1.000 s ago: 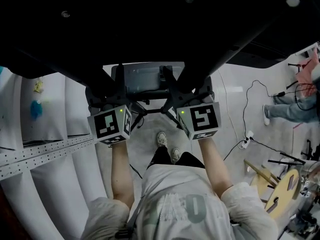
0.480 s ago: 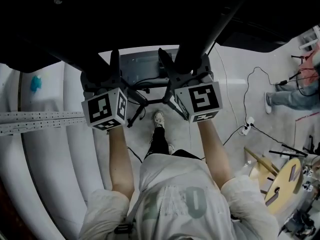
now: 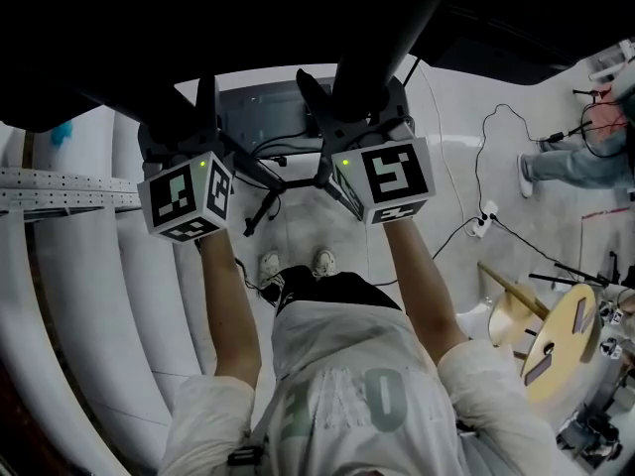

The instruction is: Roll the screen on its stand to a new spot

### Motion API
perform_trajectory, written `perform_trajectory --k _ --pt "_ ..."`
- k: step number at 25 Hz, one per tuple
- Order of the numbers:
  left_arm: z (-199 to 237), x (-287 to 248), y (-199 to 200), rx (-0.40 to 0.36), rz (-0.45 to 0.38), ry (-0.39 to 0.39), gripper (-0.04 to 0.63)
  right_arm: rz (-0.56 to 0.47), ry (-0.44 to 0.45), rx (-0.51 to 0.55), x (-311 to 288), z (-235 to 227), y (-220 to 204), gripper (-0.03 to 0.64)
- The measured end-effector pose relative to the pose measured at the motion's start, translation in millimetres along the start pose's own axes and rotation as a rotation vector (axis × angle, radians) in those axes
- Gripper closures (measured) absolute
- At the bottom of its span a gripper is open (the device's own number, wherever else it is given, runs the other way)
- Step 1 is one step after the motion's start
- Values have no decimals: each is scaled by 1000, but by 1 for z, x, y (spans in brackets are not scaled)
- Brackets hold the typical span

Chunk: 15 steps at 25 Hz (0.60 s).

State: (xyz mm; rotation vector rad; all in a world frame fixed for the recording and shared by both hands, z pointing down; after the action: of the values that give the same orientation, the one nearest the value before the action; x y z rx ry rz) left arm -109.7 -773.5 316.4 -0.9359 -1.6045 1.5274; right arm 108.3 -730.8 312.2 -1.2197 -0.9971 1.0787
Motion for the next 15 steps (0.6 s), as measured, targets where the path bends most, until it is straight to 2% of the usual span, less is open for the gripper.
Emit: perform_trajectory --k 10,15 --pt "-8 72 -2 7 0 -21 371 22 -31 -4 65 43 4 387" --pt "-7 123 0 1 10 -57 373 -14 -45 -27 109 79 7 388"
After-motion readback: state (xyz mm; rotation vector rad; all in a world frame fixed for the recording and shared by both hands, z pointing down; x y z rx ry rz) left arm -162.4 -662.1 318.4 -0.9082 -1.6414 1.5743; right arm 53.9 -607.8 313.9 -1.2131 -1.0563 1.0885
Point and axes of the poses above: the fingertips, and each gripper's own axes: x backward along the fingers, z to its left, y out of its top, the point moved 7 cm from there along x, backward along the fingers, and after that the axes turned 7 degrees about -y, right-handed, at the moved point
